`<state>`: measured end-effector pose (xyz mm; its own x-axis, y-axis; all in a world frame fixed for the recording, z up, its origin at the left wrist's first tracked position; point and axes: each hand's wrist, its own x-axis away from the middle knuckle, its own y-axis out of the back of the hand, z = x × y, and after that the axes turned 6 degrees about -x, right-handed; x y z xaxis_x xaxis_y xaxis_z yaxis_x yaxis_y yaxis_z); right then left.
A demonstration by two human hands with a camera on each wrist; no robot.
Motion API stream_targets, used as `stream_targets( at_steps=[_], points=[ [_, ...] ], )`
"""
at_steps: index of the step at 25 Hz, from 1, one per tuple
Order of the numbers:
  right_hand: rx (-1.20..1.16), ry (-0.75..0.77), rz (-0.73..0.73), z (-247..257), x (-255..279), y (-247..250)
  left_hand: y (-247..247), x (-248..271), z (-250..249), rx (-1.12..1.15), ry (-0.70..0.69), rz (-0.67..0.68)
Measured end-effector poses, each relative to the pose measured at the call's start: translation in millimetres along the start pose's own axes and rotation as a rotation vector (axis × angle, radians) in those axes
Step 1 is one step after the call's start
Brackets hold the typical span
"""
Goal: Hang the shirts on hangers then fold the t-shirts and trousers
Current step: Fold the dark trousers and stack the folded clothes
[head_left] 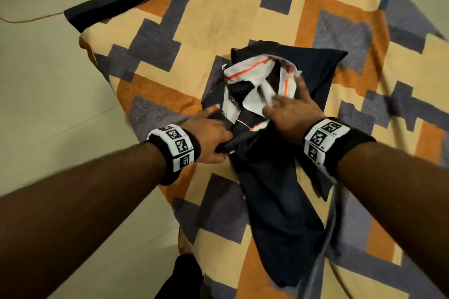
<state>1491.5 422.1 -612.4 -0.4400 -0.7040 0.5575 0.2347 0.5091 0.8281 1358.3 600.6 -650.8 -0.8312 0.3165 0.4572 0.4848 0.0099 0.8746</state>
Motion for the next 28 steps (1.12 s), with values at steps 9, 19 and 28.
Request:
stream_targets(
  at_steps=[9,19,28],
  points=[
    [-0.545,0.089,0.588,-8,94,-28,-19,57,-30,0.073,0.301,0.361],
    [-0.477,0.056,0.276,6,101,-55,-11,6,-77,0.245,0.081,0.13],
    [-0.674,0.128,0.247,26,116,-73,-36,38,-102,0.21,0.121,0.06]
  ],
)
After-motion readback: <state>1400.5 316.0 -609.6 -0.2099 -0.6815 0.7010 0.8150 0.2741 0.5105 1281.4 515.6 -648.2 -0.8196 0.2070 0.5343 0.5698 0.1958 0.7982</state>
